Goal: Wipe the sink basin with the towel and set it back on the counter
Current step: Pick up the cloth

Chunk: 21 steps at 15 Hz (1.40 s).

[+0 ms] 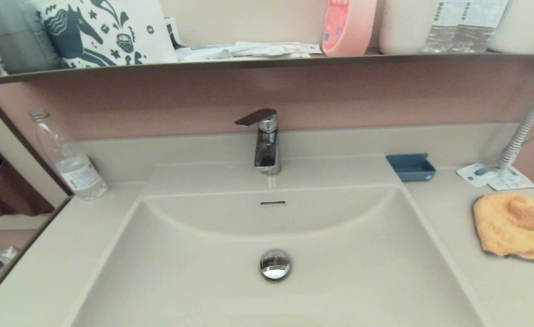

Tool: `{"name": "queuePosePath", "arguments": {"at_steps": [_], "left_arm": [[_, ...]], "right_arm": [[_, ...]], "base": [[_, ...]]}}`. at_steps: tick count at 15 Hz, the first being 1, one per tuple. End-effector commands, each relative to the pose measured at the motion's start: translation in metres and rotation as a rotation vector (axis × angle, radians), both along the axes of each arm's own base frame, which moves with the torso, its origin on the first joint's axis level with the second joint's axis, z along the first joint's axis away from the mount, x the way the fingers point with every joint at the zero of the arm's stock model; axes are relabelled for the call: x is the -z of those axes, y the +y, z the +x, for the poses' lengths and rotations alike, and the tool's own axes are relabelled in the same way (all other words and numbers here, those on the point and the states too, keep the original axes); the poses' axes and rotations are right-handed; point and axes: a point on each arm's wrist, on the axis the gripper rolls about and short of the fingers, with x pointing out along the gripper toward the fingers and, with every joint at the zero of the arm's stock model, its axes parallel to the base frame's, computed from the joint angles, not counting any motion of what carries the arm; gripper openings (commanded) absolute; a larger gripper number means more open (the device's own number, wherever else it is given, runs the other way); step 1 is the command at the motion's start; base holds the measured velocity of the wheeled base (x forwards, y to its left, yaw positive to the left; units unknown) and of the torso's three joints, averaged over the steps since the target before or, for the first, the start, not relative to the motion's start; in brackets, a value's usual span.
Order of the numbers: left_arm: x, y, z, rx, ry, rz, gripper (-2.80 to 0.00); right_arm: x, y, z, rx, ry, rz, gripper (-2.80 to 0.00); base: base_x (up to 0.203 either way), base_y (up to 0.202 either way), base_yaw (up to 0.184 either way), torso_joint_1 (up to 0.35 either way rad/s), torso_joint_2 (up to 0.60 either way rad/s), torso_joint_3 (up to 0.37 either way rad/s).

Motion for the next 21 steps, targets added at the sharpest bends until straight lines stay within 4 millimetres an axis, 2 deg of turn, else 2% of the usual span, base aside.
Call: {"name": "queuePosePath", "arguments": {"at_steps": [1, 4, 6, 10, 13, 17, 18, 19, 21], "left_arm": [[0.0, 0.0, 0.0, 0.0, 0.001, -0.002, -2.8], [0.0, 0.0, 0.0, 0.0, 0.001, -0.001, -2.8], [0.0, 0.0, 0.0, 0.0, 0.001, -0.002, -2.8], [0.0, 0.0, 0.0, 0.0, 0.002, -0.001, -2.8], [0.0, 0.0, 0.0, 0.0, 0.002, -0.001, -2.8], [0.0, 0.0, 0.0, 0.0, 0.001, -0.002, -2.8], [0.0, 0.0, 0.0, 0.0, 0.001, -0.001, -2.8], [0.0, 0.0, 0.0, 0.0, 0.001, -0.002, -2.8], [0.0, 0.0, 0.0, 0.0, 0.001, -0.001, -2.8]], "right_arm": [[-0.011, -0.002, 0.029, 0.059, 0.093, 0.001, -2.8], [-0.018, -0.006, 0.045, 0.183, 0.086, 0.108, -2.8], [-0.015, -0.011, 0.056, 0.252, 0.127, 0.147, -2.8], [-0.005, -0.026, 0.095, 0.34, 0.276, 0.177, -2.8], [-0.009, -0.048, 0.124, 0.319, 0.33, 0.262, -2.8], [0.0, -0.066, 0.157, 0.327, 0.446, 0.307, -2.8], [-0.003, -0.07, 0.162, 0.317, 0.458, 0.317, -2.8], [-0.007, -0.072, 0.166, 0.306, 0.46, 0.315, 0.0], [-0.017, -0.077, 0.178, 0.303, 0.473, 0.314, 0.0]], "base": [[0.0, 0.0, 0.0, 0.0, 0.0, 0.0], [0.0, 0.0, 0.0, 0.0, 0.0, 0.0], [0.0, 0.0, 0.0, 0.0, 0.0, 0.0], [0.0, 0.0, 0.0, 0.0, 0.0, 0.0], [0.0, 0.0, 0.0, 0.0, 0.0, 0.0], [0.0, 0.0, 0.0, 0.0, 0.0, 0.0], [0.0, 0.0, 0.0, 0.0, 0.0, 0.0], [0.0, 0.0, 0.0, 0.0, 0.0, 0.0], [0.0, 0.0, 0.0, 0.0, 0.0, 0.0]]}}
